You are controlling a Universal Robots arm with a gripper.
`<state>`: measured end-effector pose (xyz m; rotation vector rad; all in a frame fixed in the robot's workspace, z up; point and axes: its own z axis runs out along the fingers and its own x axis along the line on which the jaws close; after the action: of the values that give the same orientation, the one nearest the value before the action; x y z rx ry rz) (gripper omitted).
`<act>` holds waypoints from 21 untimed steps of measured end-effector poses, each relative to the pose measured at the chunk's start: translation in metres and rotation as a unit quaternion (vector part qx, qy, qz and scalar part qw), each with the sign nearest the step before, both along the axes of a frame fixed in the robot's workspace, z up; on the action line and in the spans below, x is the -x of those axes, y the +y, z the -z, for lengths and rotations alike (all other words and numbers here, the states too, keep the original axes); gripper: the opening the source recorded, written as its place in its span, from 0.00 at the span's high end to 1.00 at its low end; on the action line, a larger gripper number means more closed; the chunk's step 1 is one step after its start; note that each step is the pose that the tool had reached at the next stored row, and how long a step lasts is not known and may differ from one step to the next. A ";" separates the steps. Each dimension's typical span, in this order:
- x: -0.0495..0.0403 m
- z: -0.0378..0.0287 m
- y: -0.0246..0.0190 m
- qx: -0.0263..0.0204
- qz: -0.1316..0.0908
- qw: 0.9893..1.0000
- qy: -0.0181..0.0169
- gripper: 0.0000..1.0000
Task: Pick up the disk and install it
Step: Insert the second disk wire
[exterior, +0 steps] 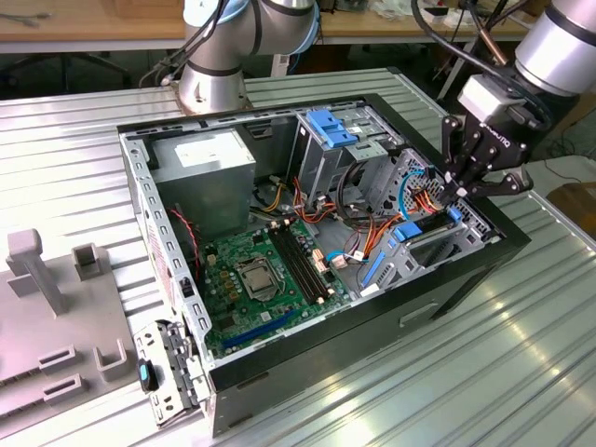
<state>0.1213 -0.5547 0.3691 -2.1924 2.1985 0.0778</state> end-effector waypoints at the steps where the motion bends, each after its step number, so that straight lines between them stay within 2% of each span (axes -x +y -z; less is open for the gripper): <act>1: 0.0000 -0.0017 0.0000 0.000 0.000 1.000 0.000 0.89; 5: 0.0007 -0.0102 0.0011 0.000 0.000 1.000 0.000 0.89; 9: 0.0013 -0.0133 0.0020 0.000 0.000 1.000 0.000 0.89; 14: 0.0026 -0.0234 0.0071 0.000 0.000 1.000 0.000 0.89; 15: 0.0030 -0.0256 0.0098 0.000 0.000 1.000 0.000 0.89; 17: 0.0044 -0.0263 0.0138 0.000 0.000 1.000 0.002 0.89; 21: 0.0059 -0.0263 0.0190 0.000 0.000 1.000 0.003 0.89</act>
<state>0.1154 -0.5357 0.3954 -2.1953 2.2018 0.0855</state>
